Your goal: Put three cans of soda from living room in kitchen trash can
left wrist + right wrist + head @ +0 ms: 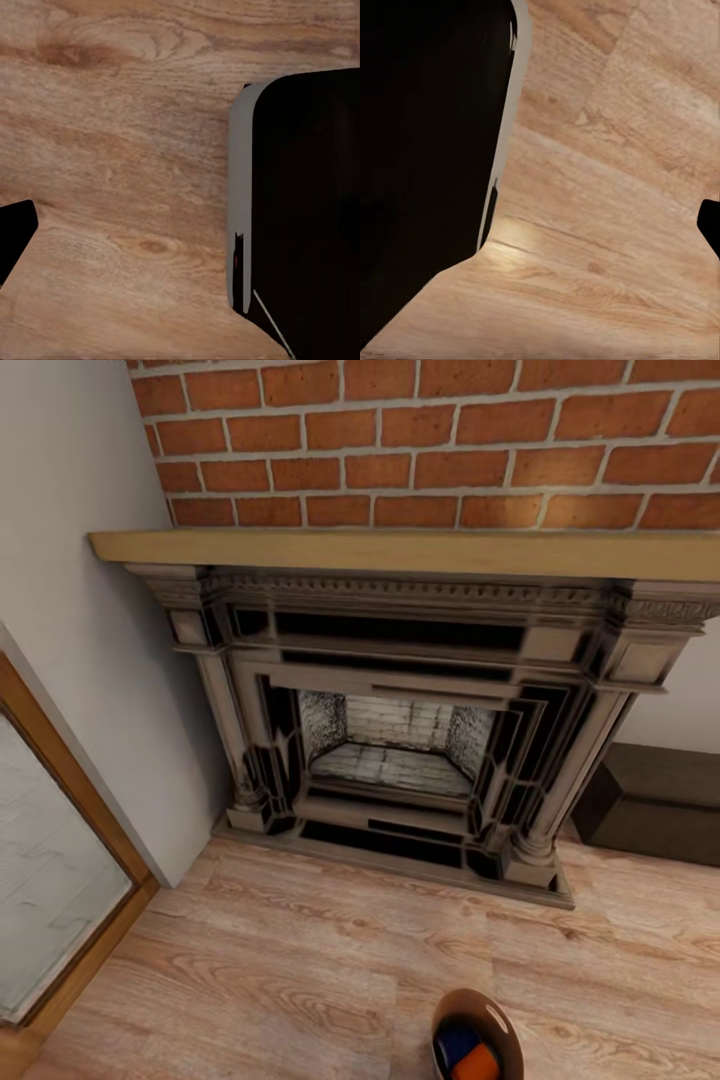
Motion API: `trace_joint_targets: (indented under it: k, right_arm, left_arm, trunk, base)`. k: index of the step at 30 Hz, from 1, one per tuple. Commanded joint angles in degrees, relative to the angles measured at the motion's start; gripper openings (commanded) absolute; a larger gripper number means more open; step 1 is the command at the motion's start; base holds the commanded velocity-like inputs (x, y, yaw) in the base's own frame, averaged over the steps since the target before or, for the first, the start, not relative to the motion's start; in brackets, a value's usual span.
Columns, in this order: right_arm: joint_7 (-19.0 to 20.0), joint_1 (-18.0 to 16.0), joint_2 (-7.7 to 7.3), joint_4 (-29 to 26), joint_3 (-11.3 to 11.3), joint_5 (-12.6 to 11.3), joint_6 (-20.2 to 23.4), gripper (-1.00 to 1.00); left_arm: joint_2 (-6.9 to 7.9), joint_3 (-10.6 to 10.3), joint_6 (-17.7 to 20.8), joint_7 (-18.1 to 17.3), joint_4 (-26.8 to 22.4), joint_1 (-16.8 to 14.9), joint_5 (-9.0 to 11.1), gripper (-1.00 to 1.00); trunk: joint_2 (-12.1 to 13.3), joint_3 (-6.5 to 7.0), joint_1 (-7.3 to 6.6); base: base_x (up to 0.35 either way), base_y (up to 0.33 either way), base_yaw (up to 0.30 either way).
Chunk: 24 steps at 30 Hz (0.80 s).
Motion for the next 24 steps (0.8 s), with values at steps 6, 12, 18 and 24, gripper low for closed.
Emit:
trace_joint_targets:
  k: [6,12,18,24]
  right_arm:
    - [0.0,1.4,0.37,0.0,-0.3,-0.1,0.0,1.0]
    - [0.0,2.0,0.24,0.0,-0.4,-0.1,0.0,1.0]
    - [0.0,2.7,-0.23,0.0,-2.3,-0.1,0.0,1.0]
    - [0.1,3.2,-1.68,0.0,-4.4,-0.1,0.0,1.0]
  left_arm:
    - [-0.04,0.0,0.0,0.0,0.0,0.8,0.0,1.0]
    - [-0.05,0.0,0.2,0.0,0.1,1.2,-0.2,1.0]
    - [-0.05,0.0,0.5,0.0,0.1,1.4,-0.3,1.0]
    - [-0.06,-0.1,2.6,0.0,0.1,1.4,-0.3,1.0]
  trunk:
    - [2.4,1.09,-1.32]
    - [4.8,2.16,-2.64]
    - [7.2,3.24,-3.96]
    - [9.6,4.32,-5.28]
  base:
    - [0.0,0.0,0.0]
    - [0.0,0.0,0.0]
    - [0.0,0.0,0.0]
    - [0.0,0.0,0.0]
